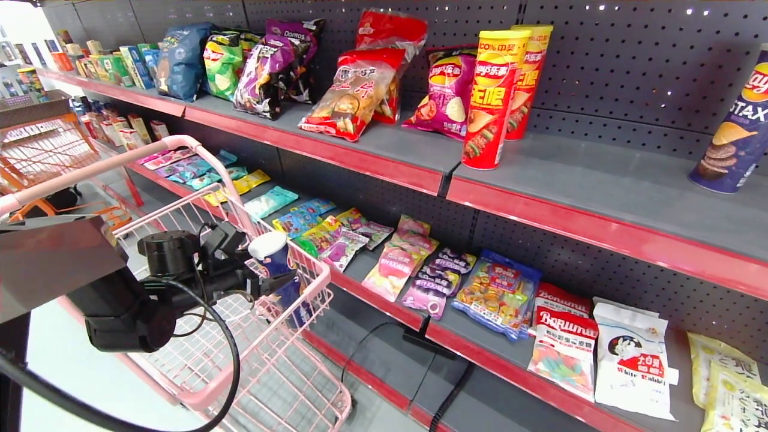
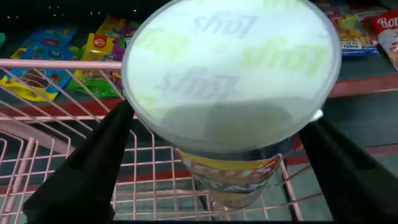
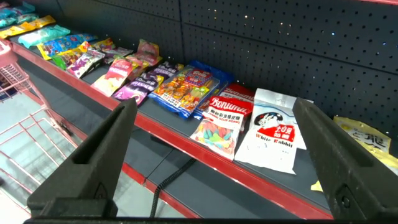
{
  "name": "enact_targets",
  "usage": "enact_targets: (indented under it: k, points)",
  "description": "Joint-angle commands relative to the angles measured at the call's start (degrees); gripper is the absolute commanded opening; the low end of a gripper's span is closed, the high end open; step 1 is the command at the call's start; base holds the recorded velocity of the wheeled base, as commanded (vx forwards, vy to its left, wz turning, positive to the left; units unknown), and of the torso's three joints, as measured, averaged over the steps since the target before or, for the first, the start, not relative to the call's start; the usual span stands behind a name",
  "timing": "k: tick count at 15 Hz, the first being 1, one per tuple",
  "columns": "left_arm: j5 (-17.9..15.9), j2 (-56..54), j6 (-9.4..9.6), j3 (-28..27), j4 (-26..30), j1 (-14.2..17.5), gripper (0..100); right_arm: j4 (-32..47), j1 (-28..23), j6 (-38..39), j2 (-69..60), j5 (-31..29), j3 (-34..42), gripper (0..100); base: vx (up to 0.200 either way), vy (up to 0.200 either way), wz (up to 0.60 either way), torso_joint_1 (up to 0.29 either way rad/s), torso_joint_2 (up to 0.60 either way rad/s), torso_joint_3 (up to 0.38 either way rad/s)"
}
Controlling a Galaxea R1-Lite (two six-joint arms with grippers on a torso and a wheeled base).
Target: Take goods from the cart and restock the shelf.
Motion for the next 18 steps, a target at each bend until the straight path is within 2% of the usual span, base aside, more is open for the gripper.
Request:
enact_targets:
  k: [1, 4, 7, 9, 10, 11, 12, 14, 15, 16, 17, 18]
  points:
    - [0.1, -0.07, 0.01, -0.14, -0.02, -0.33, 0, -0.01, -0.01, -0.02, 0.01, 0.01, 0.01, 100, 0.0, 0.0, 0.0, 0.0, 0.0, 0.0]
    - [1.6, 0.02, -0.61, -0.23, 0.06, -0.68, 0, -0.01, -0.01, -0.02, 0.01, 0.01, 0.01, 100, 0.0, 0.0, 0.0, 0.0, 0.0, 0.0]
    - [3.0, -0.07, -3.51, 0.48, -1.69, -0.59, 0, -0.01, -0.01, -0.02, 0.01, 0.01, 0.01, 100, 0.0, 0.0, 0.0, 0.0, 0.0, 0.0]
    - [5.55, -2.8, -7.55, 4.52, -7.41, 0.46, 0, -0.01, 0.08, -0.02, 0.01, 0.01, 0.01, 100, 0.0, 0.0, 0.0, 0.0, 0.0, 0.0]
    - [6.08, -8.33, -11.24, 7.24, -6.97, 1.08, 0, -0.01, -0.01, -0.02, 0.01, 0.01, 0.01, 100, 0.0, 0.0, 0.0, 0.0, 0.0, 0.0]
    - [6.34, -13.96, -14.06, 8.91, -4.95, 2.04, 0, -0.01, 0.08, -0.02, 0.01, 0.01, 0.01, 100, 0.0, 0.0, 0.0, 0.0, 0.0, 0.0]
    - [6.7, -20.73, -15.02, 10.76, -1.61, 3.98, 0, -0.01, -0.01, 0.07, 0.01, 0.01, 0.01, 100, 0.0, 0.0, 0.0, 0.0, 0.0, 0.0]
    - [6.17, -34.35, -15.2, 15.59, 6.04, 7.23, 0, -0.01, -0.01, 0.16, 0.01, 0.01, 0.01, 100, 0.0, 0.0, 0.0, 0.0, 0.0, 0.0]
    - [5.73, -44.19, -16.08, 17.09, 13.25, 8.28, 0, -0.01, 0.08, 0.07, 0.01, 0.01, 0.01, 100, 0.0, 0.0, 0.0, 0.0, 0.0, 0.0]
    - [5.64, -52.81, -18.54, 16.82, 20.37, 8.28, 0, -0.01, -0.01, 0.07, 0.01, 0.01, 0.01, 100, 0.0, 0.0, 0.0, 0.0, 0.0, 0.0]
    - [5.64, -58.25, -19.94, 16.39, 25.46, 8.28, 0, -0.01, 0.08, 0.07, 0.01, 0.01, 0.01, 100, 0.0, 0.0, 0.0, 0.0, 0.0, 0.0]
    - [5.64, -69.86, -20.21, 15.07, 38.56, 8.19, 0, -0.01, 0.08, 0.16, 0.01, 0.01, 0.01, 100, 0.0, 0.0, 0.0, 0.0, 0.0, 0.0]
